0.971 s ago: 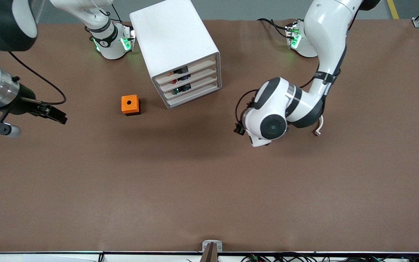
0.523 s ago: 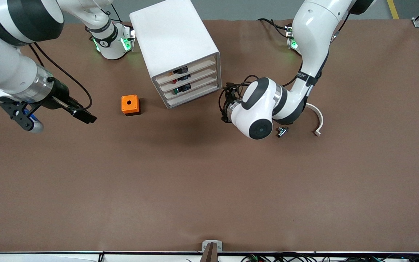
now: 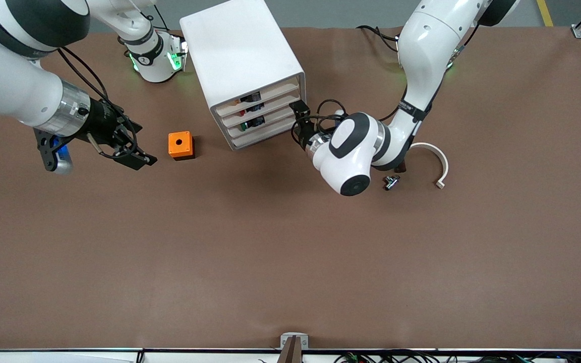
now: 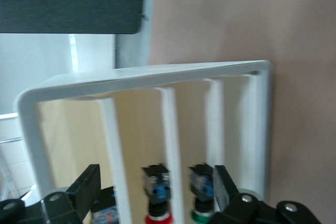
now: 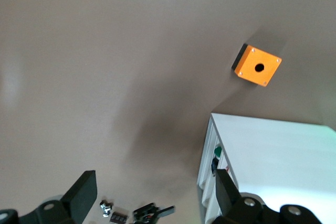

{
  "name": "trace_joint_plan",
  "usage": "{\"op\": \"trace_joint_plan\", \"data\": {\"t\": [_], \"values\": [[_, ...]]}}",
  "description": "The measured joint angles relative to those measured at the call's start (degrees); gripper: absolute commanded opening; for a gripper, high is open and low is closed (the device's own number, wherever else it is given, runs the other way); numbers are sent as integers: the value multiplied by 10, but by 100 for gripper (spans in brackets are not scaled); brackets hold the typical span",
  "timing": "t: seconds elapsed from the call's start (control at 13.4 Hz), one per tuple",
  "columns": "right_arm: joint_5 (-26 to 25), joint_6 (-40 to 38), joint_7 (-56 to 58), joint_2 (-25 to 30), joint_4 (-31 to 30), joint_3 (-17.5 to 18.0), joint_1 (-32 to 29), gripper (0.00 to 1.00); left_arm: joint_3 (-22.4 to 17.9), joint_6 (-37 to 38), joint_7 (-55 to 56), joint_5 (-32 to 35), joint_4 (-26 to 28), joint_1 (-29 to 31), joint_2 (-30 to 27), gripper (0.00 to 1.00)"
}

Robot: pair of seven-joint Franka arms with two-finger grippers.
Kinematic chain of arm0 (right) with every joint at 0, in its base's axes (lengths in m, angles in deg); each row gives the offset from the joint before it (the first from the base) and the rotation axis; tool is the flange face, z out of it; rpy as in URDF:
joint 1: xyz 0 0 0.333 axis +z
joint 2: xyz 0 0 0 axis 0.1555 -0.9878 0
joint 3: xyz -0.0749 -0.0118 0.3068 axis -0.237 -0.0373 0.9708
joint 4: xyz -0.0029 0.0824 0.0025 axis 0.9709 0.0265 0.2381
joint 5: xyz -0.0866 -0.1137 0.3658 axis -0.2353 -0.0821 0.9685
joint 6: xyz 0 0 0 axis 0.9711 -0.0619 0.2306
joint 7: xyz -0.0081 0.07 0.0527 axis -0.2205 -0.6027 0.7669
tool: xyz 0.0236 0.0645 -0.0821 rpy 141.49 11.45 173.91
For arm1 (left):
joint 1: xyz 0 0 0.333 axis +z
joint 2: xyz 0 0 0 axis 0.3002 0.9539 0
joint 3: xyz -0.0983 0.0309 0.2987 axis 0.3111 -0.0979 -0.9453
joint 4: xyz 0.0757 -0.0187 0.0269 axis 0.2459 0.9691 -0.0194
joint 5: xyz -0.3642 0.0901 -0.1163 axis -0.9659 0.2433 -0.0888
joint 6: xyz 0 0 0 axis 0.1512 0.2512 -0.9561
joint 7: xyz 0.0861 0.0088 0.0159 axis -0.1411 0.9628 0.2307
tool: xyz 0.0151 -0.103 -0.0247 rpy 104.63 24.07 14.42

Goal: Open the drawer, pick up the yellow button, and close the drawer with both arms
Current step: 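Grasp the white drawer front with the left gripper, then pull the drawer open with the left gripper while the right gripper approaches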

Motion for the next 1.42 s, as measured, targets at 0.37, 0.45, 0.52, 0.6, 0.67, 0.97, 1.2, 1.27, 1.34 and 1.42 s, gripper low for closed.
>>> {"op": "trace_joint_plan", "data": {"t": [0.37,0.45,0.52,0.6,0.67,0.97,1.2,1.27,1.34,1.42], "values": [[7,16,-72,-1,0,1,34,100,1,25,14,-52,0,-22,20,53],[7,23,-84,-1,0,1,43,100,1,25,19,-53,0,-29,23,46],[7,29,-93,-1,0,1,51,100,1,27,22,-54,0,-33,25,36],[7,35,-102,-1,0,1,58,100,1,29,24,-55,0,-37,26,15],[7,42,-110,-1,-1,1,64,100,1,30,27,-57,0,-40,26,0],[7,57,-132,-6,-1,1,84,100,0,35,36,-67,-3,-41,26,0],[7,63,-150,-13,-1,1,107,100,-11,36,36,-65,-8,-26,25,0],[7,63,-152,-16,-3,1,116,99,-15,39,35,-57,-16,-11,25,0],[7,63,-153,-18,-4,1,126,99,-17,40,33,-46,-25,6,25,0],[7,63,-154,-21,-6,1,135,98,-20,40,28,-40,-35,22,25,0]]}}
